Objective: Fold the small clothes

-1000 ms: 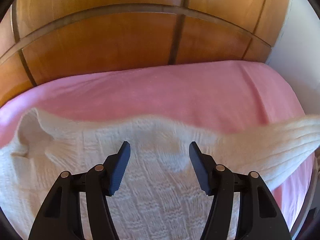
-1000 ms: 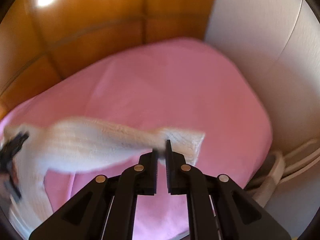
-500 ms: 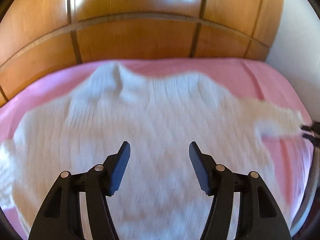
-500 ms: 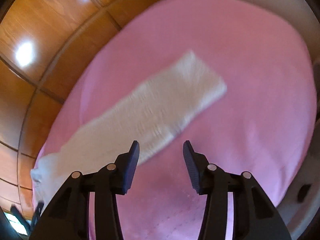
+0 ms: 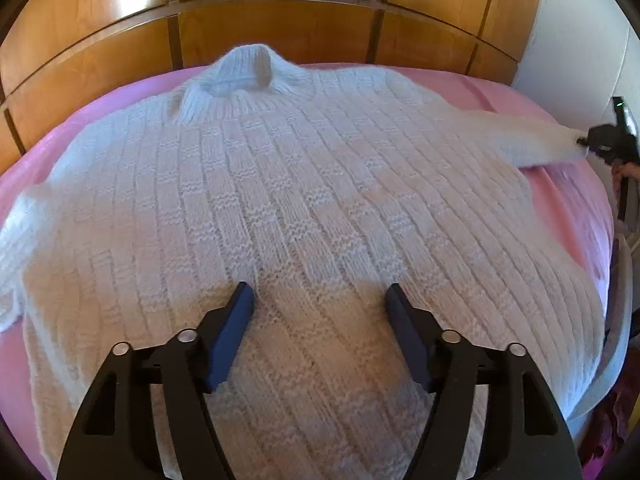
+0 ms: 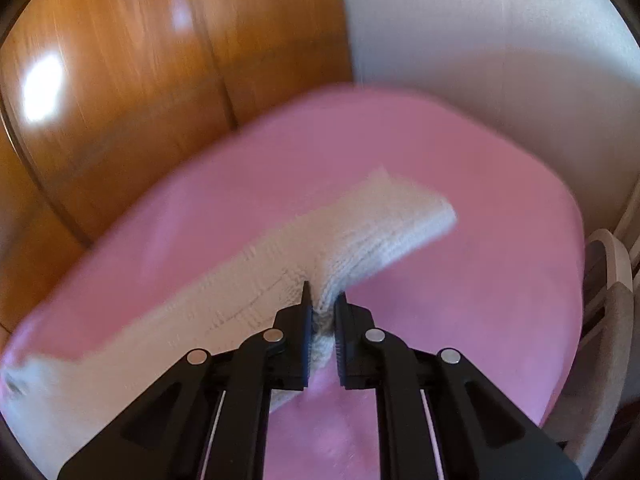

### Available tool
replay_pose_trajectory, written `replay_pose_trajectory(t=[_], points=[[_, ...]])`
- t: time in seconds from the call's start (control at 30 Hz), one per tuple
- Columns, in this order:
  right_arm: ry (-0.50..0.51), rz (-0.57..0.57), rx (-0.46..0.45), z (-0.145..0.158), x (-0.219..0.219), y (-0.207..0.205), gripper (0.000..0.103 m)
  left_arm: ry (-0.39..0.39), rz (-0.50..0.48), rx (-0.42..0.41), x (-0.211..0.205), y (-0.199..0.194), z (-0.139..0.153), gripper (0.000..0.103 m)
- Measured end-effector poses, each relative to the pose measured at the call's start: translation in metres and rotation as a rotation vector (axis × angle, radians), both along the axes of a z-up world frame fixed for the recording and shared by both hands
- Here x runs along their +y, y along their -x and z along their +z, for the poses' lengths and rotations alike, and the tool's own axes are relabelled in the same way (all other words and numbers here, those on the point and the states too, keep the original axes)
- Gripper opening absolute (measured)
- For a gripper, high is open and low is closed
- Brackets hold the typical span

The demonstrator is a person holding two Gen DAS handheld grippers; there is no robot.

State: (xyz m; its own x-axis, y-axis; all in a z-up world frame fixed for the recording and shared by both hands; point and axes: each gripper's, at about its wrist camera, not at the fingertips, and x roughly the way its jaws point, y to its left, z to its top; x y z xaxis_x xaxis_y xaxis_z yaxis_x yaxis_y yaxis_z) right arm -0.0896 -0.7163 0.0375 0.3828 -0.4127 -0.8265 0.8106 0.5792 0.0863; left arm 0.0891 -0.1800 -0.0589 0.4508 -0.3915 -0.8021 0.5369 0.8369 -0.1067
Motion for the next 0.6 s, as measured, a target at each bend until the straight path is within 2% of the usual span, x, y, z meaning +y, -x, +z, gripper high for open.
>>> replay_pose_trajectory(t=[0.07,0.13,0.2,0.27,0.4,0.53,0.6], points=[[-0.034,0.025,0.039,-0.016,0.006,-0.004,0.013,-0.007,0.020,-0.002,-0.002,0.000,0.001,0.071],[-0.037,0.036,0.037,-0.021,0.010,-0.006,0.021,0.019,0.033,0.008,0.004,0.002,0.008,0.071],[-0.072,0.046,0.007,-0.019,0.024,0.009,0.038,0.055,0.049,0.020,0.018,0.007,0.016,0.071],[-0.097,0.092,-0.043,-0.010,0.045,0.023,0.038,0.070,0.077,0.006,0.039,0.015,0.025,0.071],[-0.238,0.317,-0.106,-0.002,0.116,0.038,0.038,0.063,0.166,-0.050,0.090,0.034,0.042,0.071],[-0.413,0.567,-0.157,-0.003,0.203,0.043,0.038,0.078,0.295,-0.036,0.153,0.051,0.047,0.071],[-0.448,0.640,-0.149,-0.006,0.234,0.042,0.041,0.086,0.351,-0.017,0.180,0.061,0.044,0.071]])
